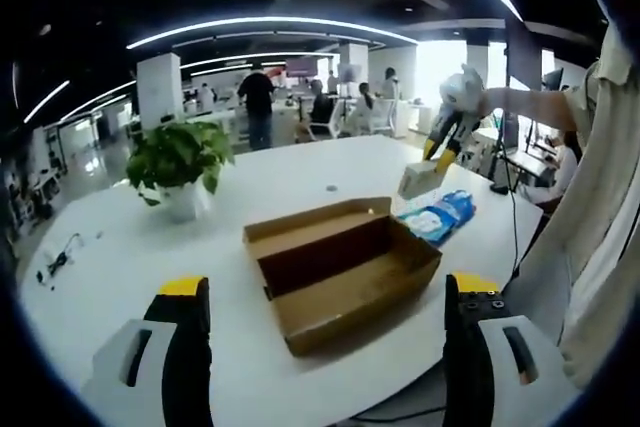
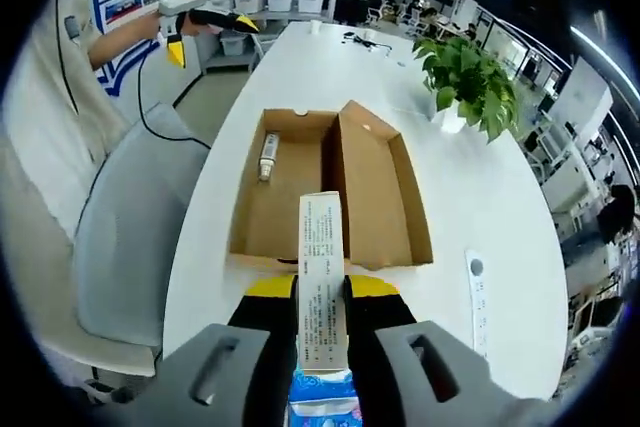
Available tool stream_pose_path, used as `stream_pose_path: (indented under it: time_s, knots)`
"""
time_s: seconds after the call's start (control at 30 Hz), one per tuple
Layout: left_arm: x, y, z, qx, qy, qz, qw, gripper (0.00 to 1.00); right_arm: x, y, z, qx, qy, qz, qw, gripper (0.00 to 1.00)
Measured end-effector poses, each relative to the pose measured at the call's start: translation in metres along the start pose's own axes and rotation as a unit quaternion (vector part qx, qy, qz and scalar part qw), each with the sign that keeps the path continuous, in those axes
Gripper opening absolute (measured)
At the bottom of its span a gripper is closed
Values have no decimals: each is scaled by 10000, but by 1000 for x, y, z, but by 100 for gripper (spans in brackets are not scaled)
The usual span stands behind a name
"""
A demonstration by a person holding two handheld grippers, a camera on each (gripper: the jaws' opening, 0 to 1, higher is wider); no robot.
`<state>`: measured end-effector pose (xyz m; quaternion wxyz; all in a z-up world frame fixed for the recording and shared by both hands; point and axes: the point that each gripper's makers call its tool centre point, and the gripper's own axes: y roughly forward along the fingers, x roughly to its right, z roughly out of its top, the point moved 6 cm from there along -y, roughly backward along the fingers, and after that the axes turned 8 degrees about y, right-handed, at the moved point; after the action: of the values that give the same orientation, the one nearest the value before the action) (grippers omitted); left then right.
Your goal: Operate the shoe box by opening the lid, removing the specified soft item, and placing it in the target area until the item is outside and the box remains undamaged.
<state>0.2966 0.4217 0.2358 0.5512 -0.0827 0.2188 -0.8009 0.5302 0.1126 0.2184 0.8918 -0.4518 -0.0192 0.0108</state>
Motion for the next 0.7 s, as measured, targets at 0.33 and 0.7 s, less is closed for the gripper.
stream_pose_path:
  time_s: [0.33,0.7]
  knots:
    - [-2,-1,-2,-76,4,16,10000,100,18,-11,-27,-142,27,-139,9998,15]
    - [-7,-2,-3,-149,48,57,9999,100,35,-19,-58,-363,-28,-276,9990,15]
